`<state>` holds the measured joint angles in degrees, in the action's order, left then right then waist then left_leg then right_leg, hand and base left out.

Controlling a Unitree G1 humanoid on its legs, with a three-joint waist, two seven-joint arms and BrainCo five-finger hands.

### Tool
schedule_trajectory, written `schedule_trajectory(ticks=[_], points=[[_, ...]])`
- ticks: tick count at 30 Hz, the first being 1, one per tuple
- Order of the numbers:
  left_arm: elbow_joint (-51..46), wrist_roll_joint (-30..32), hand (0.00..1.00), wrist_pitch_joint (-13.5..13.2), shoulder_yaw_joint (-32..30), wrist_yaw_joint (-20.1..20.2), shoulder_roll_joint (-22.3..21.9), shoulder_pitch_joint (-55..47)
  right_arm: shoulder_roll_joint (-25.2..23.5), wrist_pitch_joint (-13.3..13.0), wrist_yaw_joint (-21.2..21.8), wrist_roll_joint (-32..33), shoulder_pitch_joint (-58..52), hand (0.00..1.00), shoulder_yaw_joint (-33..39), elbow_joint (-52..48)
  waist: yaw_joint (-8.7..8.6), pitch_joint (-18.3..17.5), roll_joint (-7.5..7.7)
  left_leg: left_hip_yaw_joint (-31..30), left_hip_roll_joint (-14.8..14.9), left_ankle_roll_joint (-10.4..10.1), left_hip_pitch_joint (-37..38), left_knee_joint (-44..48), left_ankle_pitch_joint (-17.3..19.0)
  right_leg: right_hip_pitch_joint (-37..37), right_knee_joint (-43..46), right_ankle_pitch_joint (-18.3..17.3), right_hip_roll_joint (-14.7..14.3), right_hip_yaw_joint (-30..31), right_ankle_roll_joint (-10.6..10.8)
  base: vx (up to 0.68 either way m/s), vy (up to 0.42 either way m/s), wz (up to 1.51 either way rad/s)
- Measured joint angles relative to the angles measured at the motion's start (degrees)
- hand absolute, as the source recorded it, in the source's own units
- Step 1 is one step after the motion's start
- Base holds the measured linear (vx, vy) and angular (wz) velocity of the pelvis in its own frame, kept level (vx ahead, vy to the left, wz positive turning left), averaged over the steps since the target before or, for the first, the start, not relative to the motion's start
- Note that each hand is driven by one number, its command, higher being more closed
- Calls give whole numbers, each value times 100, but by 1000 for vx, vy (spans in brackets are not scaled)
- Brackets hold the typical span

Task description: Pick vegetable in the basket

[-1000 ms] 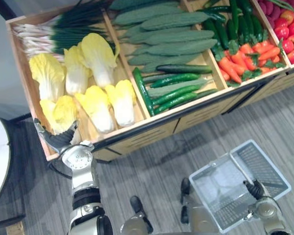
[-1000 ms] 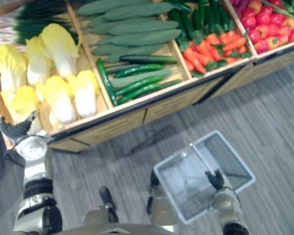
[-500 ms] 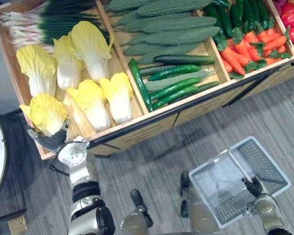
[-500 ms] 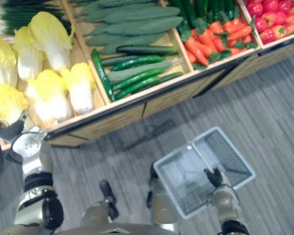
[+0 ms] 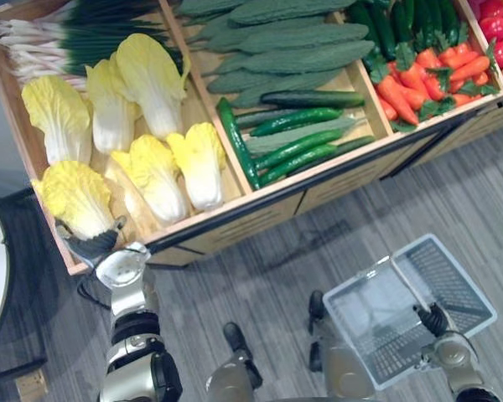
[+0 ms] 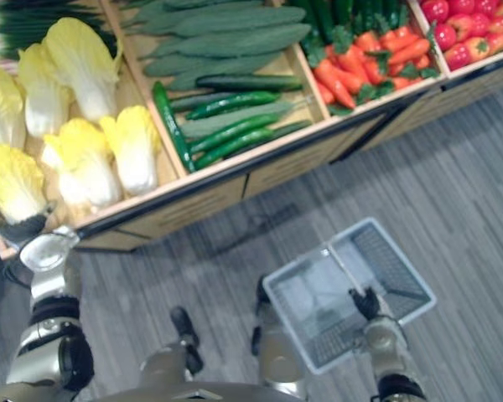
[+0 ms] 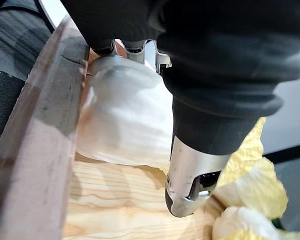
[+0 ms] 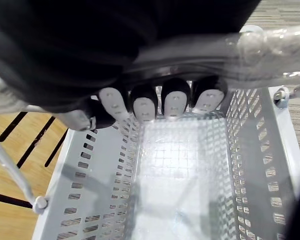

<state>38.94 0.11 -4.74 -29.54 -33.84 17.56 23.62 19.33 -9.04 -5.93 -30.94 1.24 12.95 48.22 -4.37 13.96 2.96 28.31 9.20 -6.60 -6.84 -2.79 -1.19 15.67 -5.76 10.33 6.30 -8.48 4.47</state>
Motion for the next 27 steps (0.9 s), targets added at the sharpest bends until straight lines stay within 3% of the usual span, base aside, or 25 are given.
schedule_trajectory(ticks=[5, 13, 14, 21, 27], points=[[1011, 341, 0, 144, 109, 502, 495, 393, 166, -3, 8, 83, 191, 100, -227, 7, -6, 119, -76, 116, 40, -31, 7, 106, 78, 25, 0, 0, -32, 116, 0, 16, -22, -12], [1628, 319, 0, 229, 117, 595, 794, 610, 352, -6, 89, 175, 540, 100, -440, 218, 21, 161, -186, 279, 101, -75, -13, 127, 115, 155, 7, 0, -90, 271, 0, 11, -28, -11], [1719, 316, 100, 231, 117, 595, 844, 663, 355, -15, 123, 176, 544, 100, -448, 215, 25, 161, -184, 289, 124, -79, -42, 127, 117, 191, 7, -1, -78, 291, 1, -8, -24, -6], [2129, 234, 100, 303, 92, 592, 1230, 967, 430, -41, 150, 180, 633, 100, -561, 219, 14, 179, -153, 351, 66, -77, -45, -155, -93, 327, -8, 58, -97, 340, 0, -11, -15, -3], [2005, -61, 100, 279, -14, 590, 1086, 960, 415, -45, 143, 179, 455, 100, -549, 233, 10, 186, -139, 315, 46, -75, 57, -97, -60, 180, 4, 78, -45, 294, 29, 10, -1, 2]])
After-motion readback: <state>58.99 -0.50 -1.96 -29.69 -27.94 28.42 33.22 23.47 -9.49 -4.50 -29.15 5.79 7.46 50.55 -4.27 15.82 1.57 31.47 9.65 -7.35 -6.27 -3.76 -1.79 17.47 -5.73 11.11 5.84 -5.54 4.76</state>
